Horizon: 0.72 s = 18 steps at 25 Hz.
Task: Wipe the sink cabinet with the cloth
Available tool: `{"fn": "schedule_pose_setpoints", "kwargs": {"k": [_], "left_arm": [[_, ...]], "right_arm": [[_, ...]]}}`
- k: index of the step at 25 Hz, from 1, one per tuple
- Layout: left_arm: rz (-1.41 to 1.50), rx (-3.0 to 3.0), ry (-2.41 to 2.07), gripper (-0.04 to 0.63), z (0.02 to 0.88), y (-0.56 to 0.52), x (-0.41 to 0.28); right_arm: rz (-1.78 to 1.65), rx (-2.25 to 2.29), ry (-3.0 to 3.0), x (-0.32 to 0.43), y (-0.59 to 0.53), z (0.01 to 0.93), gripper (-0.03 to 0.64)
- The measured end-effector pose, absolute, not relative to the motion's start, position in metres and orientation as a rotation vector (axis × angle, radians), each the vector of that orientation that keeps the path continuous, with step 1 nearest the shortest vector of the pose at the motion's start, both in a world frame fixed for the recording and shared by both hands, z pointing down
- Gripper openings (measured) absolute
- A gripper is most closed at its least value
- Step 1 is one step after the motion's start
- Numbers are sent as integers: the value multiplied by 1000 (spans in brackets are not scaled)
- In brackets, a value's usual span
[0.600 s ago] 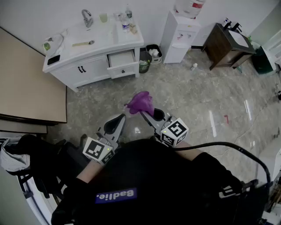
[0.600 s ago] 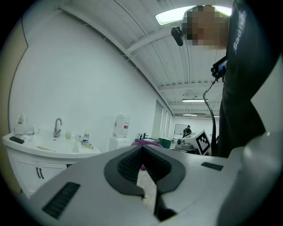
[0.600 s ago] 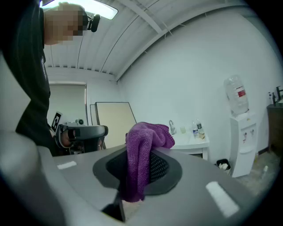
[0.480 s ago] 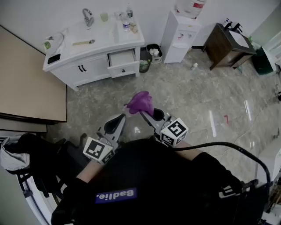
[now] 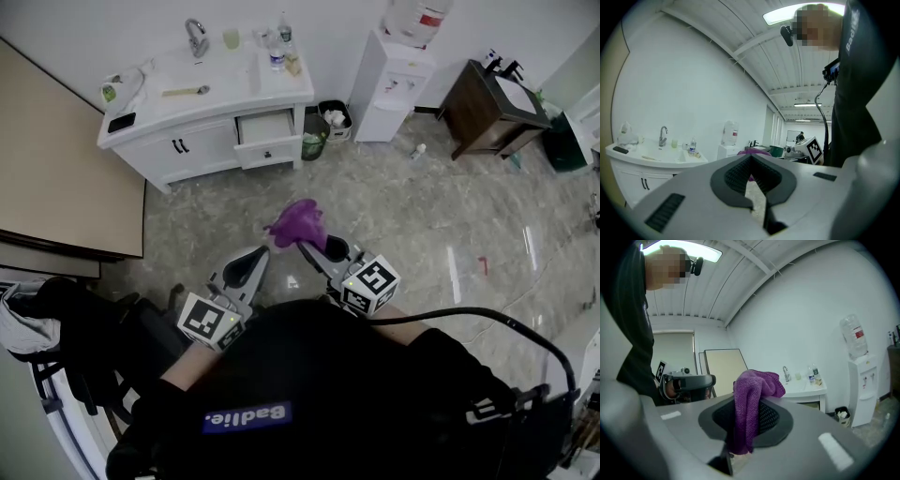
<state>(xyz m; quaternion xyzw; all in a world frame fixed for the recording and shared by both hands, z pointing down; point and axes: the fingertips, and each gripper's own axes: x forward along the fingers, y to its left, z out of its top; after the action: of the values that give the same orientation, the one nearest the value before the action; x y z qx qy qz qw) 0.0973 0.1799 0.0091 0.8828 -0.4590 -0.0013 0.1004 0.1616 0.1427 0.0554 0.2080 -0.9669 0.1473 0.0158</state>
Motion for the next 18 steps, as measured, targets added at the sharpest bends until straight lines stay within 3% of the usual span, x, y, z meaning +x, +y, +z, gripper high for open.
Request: {"fn": "schedule_pose_setpoints", "kwargs": {"k": [11,18], "left_arm": [[39,2539,-1471,5,16,155,104],[45,2530,-1494,5,30,138,66]], "right_arm": [[528,549,-2997,169,112,77,61],[548,509,-2939,133,93,103,61]]}}
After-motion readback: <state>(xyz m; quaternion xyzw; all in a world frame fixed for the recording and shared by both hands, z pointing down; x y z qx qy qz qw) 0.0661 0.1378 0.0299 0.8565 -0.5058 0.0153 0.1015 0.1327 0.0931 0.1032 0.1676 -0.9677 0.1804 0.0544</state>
